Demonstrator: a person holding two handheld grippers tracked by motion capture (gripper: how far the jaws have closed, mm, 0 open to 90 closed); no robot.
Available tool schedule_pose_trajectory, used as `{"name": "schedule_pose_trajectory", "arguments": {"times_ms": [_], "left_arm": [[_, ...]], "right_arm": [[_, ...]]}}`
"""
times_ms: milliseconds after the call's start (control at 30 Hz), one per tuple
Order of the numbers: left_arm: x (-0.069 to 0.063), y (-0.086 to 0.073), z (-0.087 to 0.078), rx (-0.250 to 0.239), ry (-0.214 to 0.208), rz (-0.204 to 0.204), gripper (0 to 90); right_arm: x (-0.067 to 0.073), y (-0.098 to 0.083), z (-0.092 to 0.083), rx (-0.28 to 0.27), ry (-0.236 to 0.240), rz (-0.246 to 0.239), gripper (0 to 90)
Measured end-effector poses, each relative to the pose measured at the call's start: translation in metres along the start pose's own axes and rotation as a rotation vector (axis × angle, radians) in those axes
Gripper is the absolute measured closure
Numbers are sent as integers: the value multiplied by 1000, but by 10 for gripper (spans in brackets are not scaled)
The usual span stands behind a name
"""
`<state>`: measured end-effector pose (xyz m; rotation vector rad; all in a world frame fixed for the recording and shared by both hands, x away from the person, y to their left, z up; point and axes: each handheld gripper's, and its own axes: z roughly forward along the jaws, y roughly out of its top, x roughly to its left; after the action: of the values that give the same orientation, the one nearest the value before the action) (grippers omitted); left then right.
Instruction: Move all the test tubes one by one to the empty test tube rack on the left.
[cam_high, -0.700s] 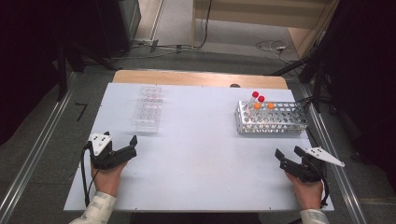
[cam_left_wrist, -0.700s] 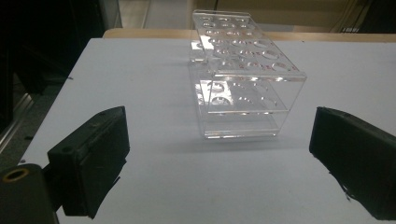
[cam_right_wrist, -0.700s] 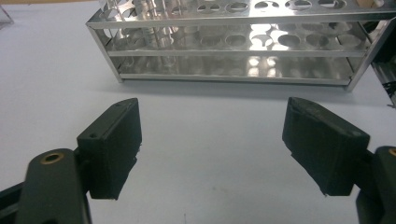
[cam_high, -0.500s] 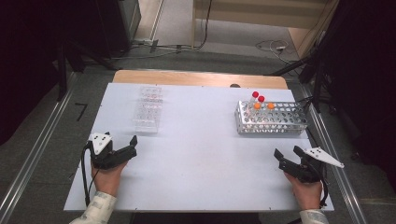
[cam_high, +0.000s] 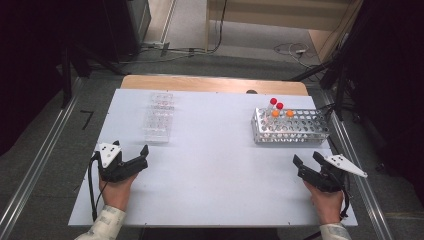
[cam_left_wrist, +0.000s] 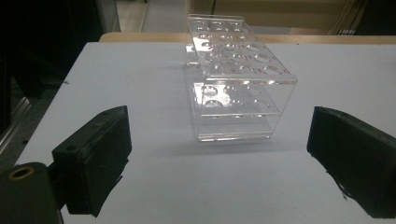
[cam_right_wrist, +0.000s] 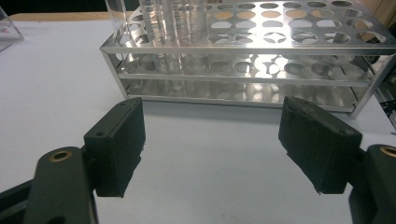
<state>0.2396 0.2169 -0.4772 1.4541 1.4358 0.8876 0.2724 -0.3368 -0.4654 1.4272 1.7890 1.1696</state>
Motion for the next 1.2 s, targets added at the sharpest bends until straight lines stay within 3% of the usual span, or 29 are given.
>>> {"name": "schedule_pose_trajectory", "arguments": {"times_ms": [400,700,1200], "left_arm": [[-1,0,3,24,-4,5,71],[-6,0,4,31,-18,15,71],[-3,0,2,23,-13,3,73]], "right_arm": [[7,11,10,-29,27,-5,236],[14,27,30,-47,53,-6,293],[24,43,71,-34,51,-44,515]]}}
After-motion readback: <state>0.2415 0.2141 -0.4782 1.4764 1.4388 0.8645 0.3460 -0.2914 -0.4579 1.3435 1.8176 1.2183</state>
